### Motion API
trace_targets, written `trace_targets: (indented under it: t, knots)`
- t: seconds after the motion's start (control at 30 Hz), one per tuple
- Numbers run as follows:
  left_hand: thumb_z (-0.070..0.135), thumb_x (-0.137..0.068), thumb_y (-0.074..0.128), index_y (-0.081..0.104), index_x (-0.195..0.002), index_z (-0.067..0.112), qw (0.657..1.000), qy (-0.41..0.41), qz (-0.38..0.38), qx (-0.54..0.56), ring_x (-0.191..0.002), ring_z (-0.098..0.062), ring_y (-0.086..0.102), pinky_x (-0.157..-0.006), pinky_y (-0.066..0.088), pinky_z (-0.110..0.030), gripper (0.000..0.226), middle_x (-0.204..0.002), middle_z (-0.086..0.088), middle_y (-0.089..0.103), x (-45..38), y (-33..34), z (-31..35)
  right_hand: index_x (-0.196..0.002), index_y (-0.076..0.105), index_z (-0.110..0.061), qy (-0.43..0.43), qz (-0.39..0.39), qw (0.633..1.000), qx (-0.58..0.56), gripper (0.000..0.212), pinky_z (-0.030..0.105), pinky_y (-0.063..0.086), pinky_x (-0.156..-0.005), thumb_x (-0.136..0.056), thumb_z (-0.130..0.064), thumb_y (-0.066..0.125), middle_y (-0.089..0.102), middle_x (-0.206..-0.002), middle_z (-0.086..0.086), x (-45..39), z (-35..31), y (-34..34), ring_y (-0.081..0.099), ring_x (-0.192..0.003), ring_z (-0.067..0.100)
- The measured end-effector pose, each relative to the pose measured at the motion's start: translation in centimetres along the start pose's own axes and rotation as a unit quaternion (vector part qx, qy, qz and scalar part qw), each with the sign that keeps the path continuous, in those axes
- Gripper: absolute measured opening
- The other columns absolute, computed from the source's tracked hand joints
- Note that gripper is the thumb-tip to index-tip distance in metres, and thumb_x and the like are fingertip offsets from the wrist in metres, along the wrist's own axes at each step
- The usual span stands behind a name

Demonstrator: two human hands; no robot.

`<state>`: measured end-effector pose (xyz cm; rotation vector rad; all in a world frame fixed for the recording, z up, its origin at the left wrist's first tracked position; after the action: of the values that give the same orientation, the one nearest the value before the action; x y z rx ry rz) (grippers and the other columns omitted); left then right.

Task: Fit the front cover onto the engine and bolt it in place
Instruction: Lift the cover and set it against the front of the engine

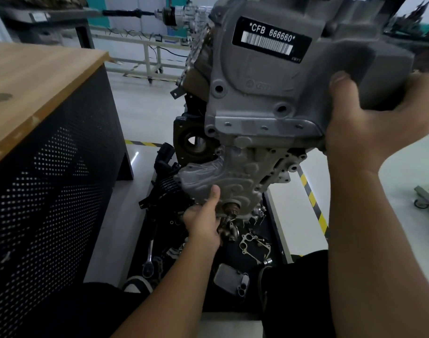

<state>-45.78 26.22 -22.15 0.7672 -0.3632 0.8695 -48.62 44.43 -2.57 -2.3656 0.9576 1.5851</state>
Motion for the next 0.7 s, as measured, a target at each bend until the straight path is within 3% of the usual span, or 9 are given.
trace_targets:
  t: [0.03, 0.1, 0.2, 0.3, 0.37, 0.5, 0.63, 0.7]
  knots:
    - [0.042, -0.055, 0.094, 0.066, -0.111, 0.002, 1.0, -0.002, -0.001, 0.015, -0.09, -0.025, 0.076, -0.082, 0.063, -0.042, 0.074, -0.104, -0.01, 0.076, -0.3, 0.1, 0.3, -0.084, 0.048, -0.016, 0.013, -0.048, 0.999, 0.0, 0.047, 0.024, 0.039, -0.057, -0.072, -0.04, 0.087, 0.053, -0.075, -0.006, -1.7, -0.8, 3.0, 0.047, -0.064, 0.005]
    - [0.045, -0.049, 0.094, 0.067, -0.109, 0.002, 1.0, 0.0, -0.002, 0.021, -0.087, -0.026, 0.077, -0.08, 0.064, -0.044, 0.078, -0.102, -0.011, 0.077, -0.7, 0.3, 0.7, -0.084, 0.047, -0.016, 0.074, -0.008, 0.996, 0.045, 0.048, 0.021, 0.037, -0.058, -0.072, -0.04, 0.087, 0.05, -0.074, -0.014, -3.7, 0.3, 3.0, 0.045, -0.063, -0.002]
    - [0.042, -0.052, 0.094, 0.067, -0.107, 0.001, 1.0, 0.008, -0.003, 0.015, -0.084, -0.027, 0.077, -0.077, 0.064, -0.046, 0.073, -0.101, -0.012, 0.077, -1.0, 0.4, 0.6, -0.083, 0.046, -0.016, 0.059, -0.026, 0.997, -0.034, 0.049, 0.019, 0.037, -0.059, -0.073, -0.039, 0.087, 0.046, -0.073, -0.021, -4.6, 1.6, 3.3, 0.045, -0.063, -0.006]
    - [0.037, -0.062, 0.094, 0.067, -0.106, 0.002, 1.0, 0.007, -0.012, 0.016, -0.076, -0.023, 0.078, -0.075, 0.064, -0.047, 0.063, -0.1, -0.011, 0.077, -0.7, 0.4, 0.8, -0.084, 0.045, -0.02, 0.072, -0.027, 0.997, -0.004, 0.048, 0.013, 0.035, -0.06, -0.073, -0.044, 0.085, 0.046, -0.073, -0.023, -5.3, 0.7, 3.9, 0.046, -0.063, -0.009]
    - [0.039, -0.061, 0.094, 0.068, -0.106, 0.004, 1.0, 0.002, -0.017, 0.023, -0.072, -0.02, 0.077, -0.072, 0.065, -0.044, 0.062, -0.098, -0.009, 0.077, -0.3, 0.5, 0.8, -0.086, 0.044, -0.026, 0.127, -0.034, 0.991, 0.014, 0.047, 0.007, 0.032, -0.059, -0.073, -0.054, 0.08, 0.048, -0.075, -0.024, -5.1, -0.3, 4.5, 0.05, -0.066, -0.011]
    - [0.053, -0.053, 0.091, 0.066, -0.103, 0.011, 1.0, -0.005, -0.005, 0.004, -0.076, -0.02, 0.077, -0.066, 0.062, -0.035, 0.07, -0.098, -0.005, 0.075, -0.4, 0.6, 0.2, -0.105, 0.054, -0.022, 0.187, -0.019, 0.981, 0.052, 0.061, 0.008, 0.039, -0.063, -0.07, -0.067, 0.075, 0.059, -0.093, -0.019, -3.9, -0.5, 4.2, 0.055, -0.078, -0.001]
    - [0.055, -0.07, 0.085, 0.055, -0.097, 0.014, 0.999, -0.022, 0.029, -0.036, -0.089, -0.031, 0.071, -0.07, 0.058, -0.039, 0.058, -0.103, -0.008, 0.067, -1.0, 1.2, 0.3, -0.101, 0.044, -0.032, 0.207, -0.048, 0.976, 0.048, 0.064, 0.004, 0.037, -0.061, -0.062, -0.068, 0.081, 0.05, -0.086, -0.03, -3.9, -0.5, 4.9, 0.052, -0.075, -0.016]
    - [0.051, -0.075, 0.084, 0.053, -0.095, 0.013, 0.998, -0.037, 0.039, -0.037, -0.08, -0.031, 0.07, -0.062, 0.058, -0.039, 0.053, -0.098, -0.01, 0.066, -1.0, 1.5, 0.8, -0.099, 0.042, -0.033, 0.209, -0.059, 0.975, 0.049, 0.066, 0.008, 0.034, -0.059, -0.06, -0.069, 0.081, 0.048, -0.086, -0.027, -4.2, -0.3, 4.8, 0.05, -0.07, -0.006]
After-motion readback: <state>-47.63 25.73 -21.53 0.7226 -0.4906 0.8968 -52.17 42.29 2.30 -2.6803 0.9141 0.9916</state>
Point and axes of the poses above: each hand's wrist, its own x-axis away from the middle knuckle, its own y-axis out of the palm, z = x × y, the point moved 3 cm from there along -x, towards the middle knuckle
